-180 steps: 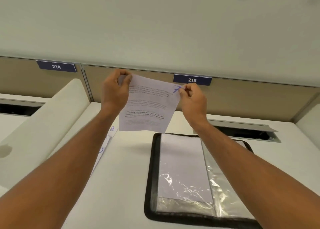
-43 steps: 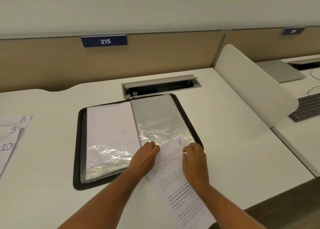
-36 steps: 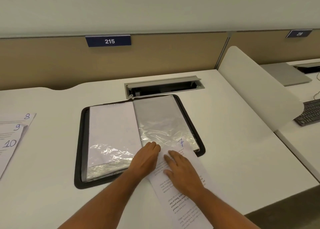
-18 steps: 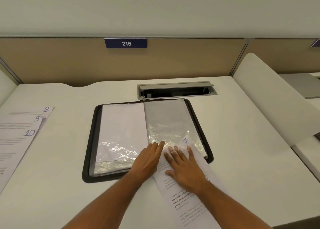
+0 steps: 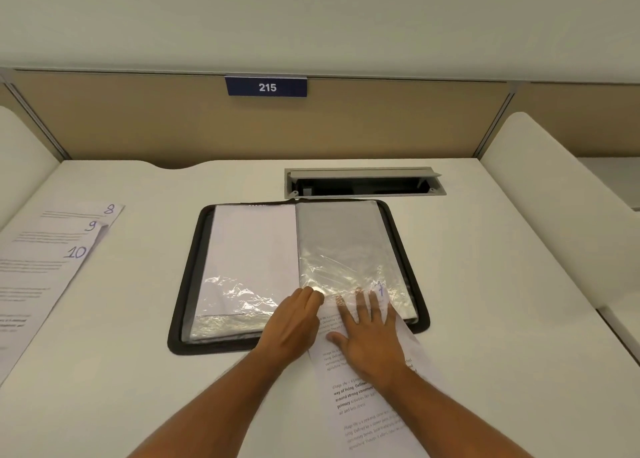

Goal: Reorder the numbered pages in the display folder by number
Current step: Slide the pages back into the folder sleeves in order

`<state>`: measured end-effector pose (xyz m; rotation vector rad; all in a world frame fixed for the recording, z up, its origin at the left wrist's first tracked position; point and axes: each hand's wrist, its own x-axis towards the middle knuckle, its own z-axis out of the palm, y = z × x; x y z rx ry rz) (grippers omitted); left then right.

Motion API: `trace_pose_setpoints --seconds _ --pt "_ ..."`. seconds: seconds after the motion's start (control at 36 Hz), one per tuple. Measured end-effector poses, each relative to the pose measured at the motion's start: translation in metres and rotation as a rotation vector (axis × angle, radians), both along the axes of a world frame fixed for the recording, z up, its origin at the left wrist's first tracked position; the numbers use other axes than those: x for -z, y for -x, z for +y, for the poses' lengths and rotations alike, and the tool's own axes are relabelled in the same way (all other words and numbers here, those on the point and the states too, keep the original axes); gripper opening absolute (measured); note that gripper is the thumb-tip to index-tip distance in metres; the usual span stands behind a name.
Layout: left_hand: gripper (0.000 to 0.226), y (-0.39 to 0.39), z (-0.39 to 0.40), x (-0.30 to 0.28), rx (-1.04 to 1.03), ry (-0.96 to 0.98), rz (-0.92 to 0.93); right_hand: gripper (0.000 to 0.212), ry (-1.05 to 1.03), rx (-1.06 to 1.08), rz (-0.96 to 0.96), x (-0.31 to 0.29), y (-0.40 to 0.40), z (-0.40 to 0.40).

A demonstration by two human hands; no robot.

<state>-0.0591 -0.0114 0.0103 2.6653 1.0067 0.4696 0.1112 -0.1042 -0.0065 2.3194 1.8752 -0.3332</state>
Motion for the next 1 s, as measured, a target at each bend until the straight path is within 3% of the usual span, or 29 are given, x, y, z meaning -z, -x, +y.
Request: trace_pose_setpoints --seconds 0.17,0.33,0.72,0.81,1.0 --pt "0.028 -0.005 -0.004 0.001 0.021 -0.032 0.002 0.085 -0.013 0.028 -0.003 -0.007 0.009 0.0" --pt "0.027 -0.011 -0.008 0.001 0.01 -0.022 -0.054 0.059 -0.095 -0.29 0.135 -0.011 0.004 0.001" --pt "0.024 -0.013 -0.008 0.007 -0.054 -0.088 -0.041 0.07 0.006 0.046 0.101 -0.004 0.005 0.013" --pt "0.022 -0.011 -0.009 0.012 -0.061 -0.074 -0.022 0.072 0.005 0.024 0.06 -0.003 0.01 0.016" --pt "0.046 -0.012 -0.011 0.013 -0.074 -0.016 -0.005 0.065 0.001 -0.155 0.068 -0.004 0.007 0.016"
